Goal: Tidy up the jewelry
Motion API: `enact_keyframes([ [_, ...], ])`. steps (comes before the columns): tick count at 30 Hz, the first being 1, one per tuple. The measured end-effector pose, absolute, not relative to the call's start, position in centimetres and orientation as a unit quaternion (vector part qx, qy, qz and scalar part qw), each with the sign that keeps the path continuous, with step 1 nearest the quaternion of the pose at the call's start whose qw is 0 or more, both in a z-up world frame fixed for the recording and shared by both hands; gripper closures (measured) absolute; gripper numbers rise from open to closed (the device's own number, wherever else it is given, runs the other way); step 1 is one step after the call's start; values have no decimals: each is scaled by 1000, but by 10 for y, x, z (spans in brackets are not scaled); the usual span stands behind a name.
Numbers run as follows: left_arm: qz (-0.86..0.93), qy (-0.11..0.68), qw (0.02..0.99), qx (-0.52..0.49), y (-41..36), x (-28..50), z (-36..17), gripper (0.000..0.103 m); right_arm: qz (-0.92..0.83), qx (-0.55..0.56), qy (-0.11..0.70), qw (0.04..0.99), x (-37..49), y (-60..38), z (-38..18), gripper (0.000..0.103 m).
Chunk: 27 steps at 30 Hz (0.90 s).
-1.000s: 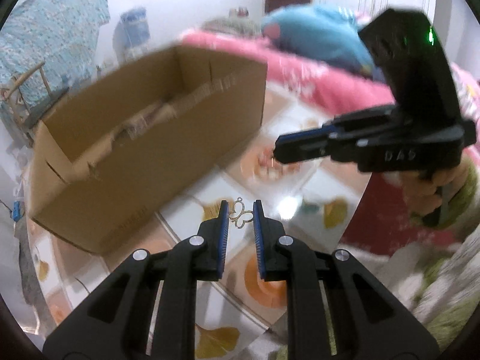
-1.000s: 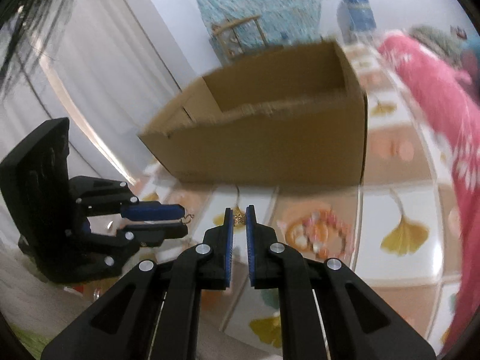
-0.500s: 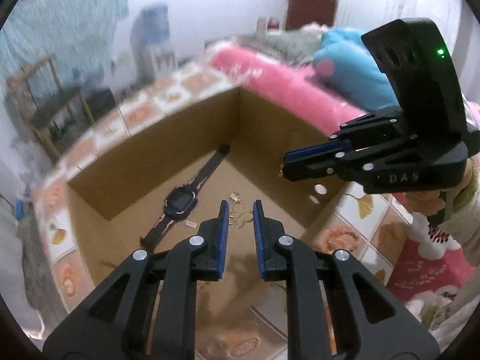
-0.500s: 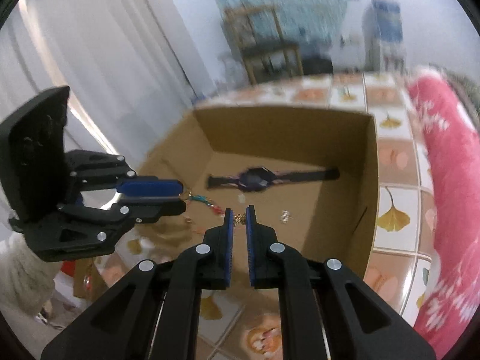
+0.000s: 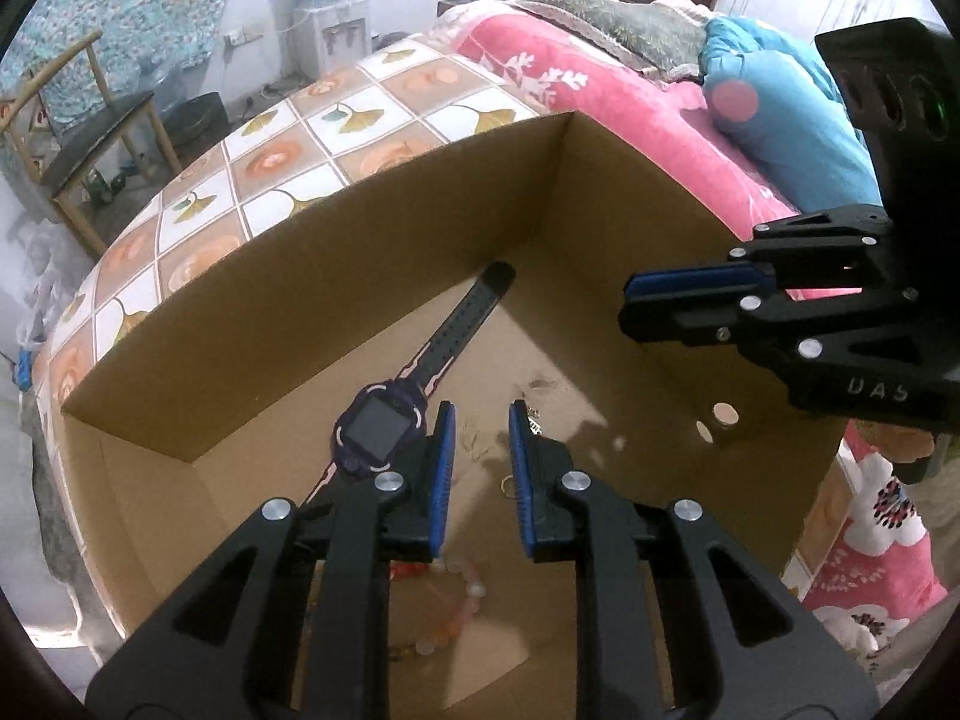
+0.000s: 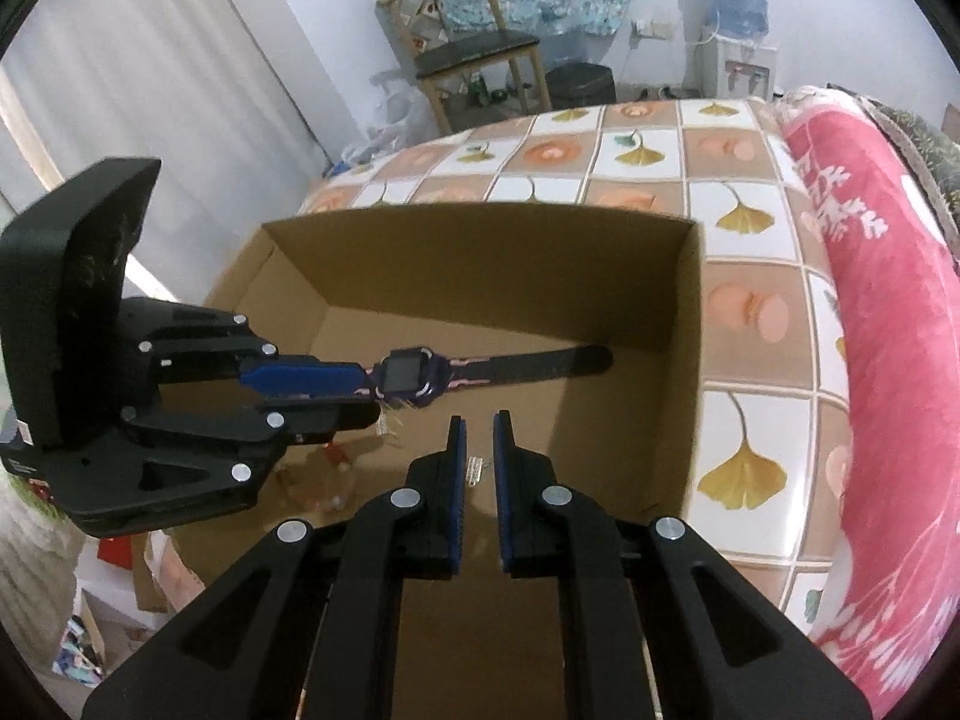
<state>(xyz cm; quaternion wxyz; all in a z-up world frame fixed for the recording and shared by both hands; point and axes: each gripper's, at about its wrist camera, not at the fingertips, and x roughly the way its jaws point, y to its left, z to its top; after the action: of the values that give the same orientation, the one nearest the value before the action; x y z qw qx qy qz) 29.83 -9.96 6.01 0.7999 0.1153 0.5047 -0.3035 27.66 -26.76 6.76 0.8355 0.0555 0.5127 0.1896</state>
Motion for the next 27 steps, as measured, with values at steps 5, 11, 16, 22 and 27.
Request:
enact_keyframes([
  [5, -299, 499, 805, 116, -99, 303, 61, 82, 185, 68, 506, 840, 277, -275, 72, 92],
  [11, -296, 483, 818, 97, -89, 298, 77, 73, 184, 75, 490, 849, 268, -281, 84, 81],
  [16, -296, 464, 831, 84, -76, 284, 96, 63, 183, 79, 473, 858, 253, -286, 100, 79],
  [22, -293, 440, 847, 56, -54, 252, 120, 48, 188, 99, 446, 870, 223, -293, 124, 63],
  [27, -284, 398, 871, 51, -34, 207, 138, 33, 195, 113, 403, 887, 171, -298, 144, 47],
])
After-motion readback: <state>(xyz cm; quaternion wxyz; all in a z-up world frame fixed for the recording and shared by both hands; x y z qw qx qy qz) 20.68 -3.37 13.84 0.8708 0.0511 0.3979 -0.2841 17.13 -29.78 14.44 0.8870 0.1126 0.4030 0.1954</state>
